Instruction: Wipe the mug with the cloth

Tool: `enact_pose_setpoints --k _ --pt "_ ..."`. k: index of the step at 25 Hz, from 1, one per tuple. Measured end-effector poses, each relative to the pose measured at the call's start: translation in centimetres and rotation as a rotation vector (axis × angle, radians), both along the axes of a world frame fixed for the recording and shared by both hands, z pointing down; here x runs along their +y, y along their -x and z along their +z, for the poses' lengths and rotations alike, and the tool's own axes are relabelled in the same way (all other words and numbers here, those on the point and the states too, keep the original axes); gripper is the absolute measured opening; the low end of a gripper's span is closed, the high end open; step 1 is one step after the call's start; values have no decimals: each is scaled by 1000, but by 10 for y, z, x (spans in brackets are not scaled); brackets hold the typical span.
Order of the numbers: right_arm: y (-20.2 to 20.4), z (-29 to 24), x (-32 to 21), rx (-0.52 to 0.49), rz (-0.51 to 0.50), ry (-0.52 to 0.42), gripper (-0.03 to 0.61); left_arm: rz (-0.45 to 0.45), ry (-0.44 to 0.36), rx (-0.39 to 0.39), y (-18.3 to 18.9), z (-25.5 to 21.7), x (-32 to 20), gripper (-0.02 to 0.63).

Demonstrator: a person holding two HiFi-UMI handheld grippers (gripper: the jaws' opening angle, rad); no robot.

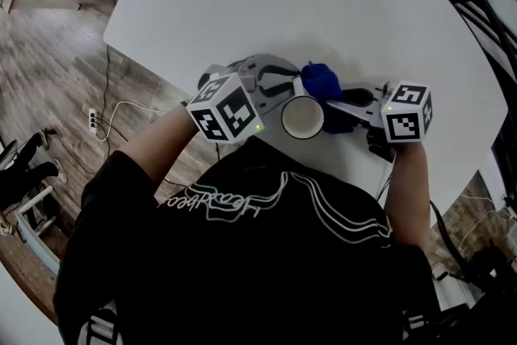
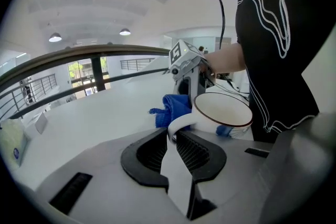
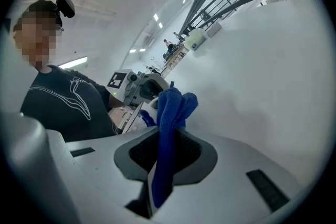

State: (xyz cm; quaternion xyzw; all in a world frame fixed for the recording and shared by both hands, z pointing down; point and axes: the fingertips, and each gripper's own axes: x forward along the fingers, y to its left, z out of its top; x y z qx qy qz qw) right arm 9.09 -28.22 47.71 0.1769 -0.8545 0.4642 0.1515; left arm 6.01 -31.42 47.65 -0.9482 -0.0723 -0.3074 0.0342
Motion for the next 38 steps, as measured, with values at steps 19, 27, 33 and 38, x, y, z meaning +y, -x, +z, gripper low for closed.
enact_pose_setpoints --k 19,27,33,38 --pt "-7 -118 34 71 358 -474 48 -345 248 260 61 -85 12 32" --pt "16 -167 117 37 499 -620 48 -356 324 387 53 -157 125 8" --pt "16 -201 159 5 594 -656 48 -407 352 486 58 -196 165 8" --pt "26 -226 188 40 602 -699 48 -400 369 541 61 -223 192 8"
